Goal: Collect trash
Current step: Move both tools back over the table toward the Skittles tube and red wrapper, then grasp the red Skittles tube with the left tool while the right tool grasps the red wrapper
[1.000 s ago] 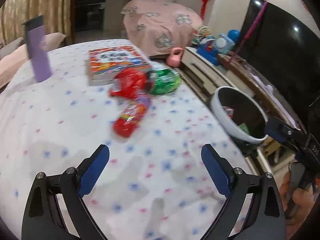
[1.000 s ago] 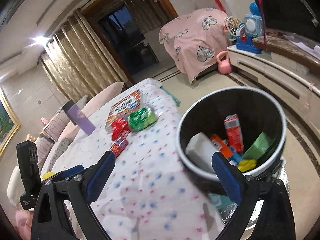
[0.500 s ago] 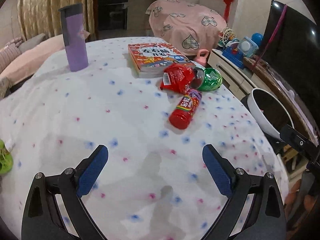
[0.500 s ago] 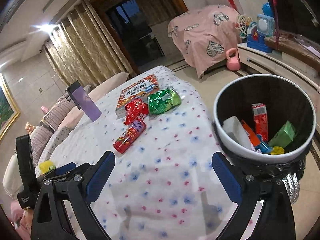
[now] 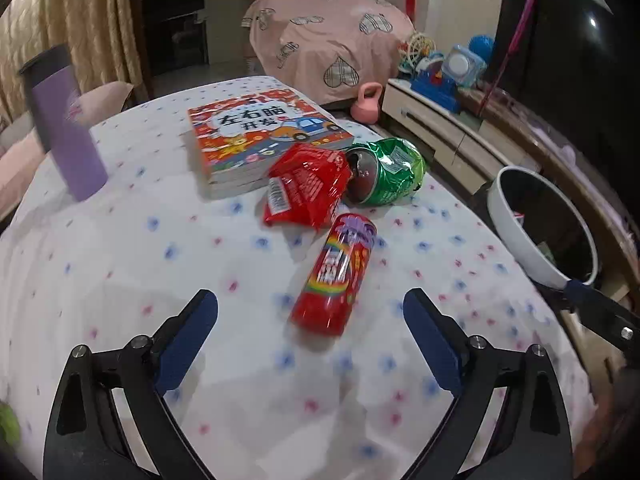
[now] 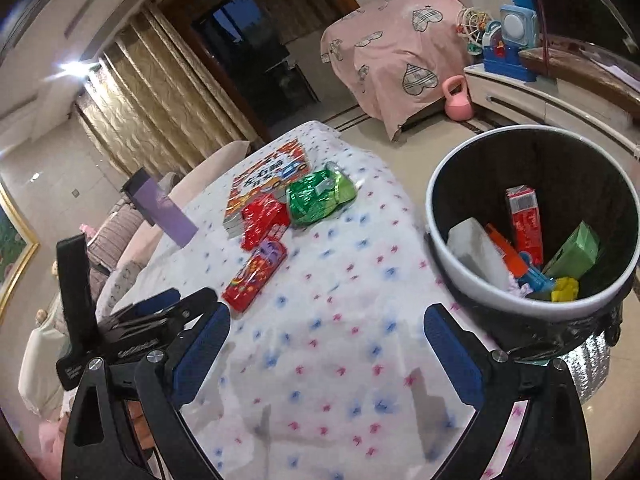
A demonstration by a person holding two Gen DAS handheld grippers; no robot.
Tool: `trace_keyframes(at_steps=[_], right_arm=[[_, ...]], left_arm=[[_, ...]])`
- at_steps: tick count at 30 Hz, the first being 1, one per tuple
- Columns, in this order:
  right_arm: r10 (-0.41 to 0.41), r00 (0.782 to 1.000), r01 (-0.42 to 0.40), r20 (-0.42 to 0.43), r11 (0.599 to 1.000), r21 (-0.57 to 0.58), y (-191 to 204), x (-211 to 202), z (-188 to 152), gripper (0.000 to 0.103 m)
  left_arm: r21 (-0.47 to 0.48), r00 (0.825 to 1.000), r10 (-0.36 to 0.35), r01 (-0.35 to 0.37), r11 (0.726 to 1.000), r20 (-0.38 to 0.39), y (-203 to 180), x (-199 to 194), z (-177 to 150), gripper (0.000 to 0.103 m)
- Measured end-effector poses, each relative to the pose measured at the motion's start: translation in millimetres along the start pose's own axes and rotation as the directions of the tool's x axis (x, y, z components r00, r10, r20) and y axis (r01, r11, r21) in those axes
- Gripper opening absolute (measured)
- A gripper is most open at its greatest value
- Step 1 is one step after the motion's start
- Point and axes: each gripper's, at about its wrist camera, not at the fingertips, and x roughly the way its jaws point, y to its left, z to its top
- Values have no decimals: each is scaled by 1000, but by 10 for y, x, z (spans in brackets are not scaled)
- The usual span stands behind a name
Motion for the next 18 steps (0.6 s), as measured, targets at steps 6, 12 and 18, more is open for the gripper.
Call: trace_keyframes(at_steps=[6,12,18], right_arm=[[4,1000,-4,5,1000,-13,-16,97,107,96],[25,1000,-25,-12,999,-45,90,302,250,72],[65,996,-72,-57,990,-124,378,628,337,54]], left_arm=[[53,997,18,-14,998,-79,-83,328,44,49],[-1,998,-20,20,1000,-60,118,143,-103,40],[-143,999,-13,8,990,-35,614,-214,-325,40]])
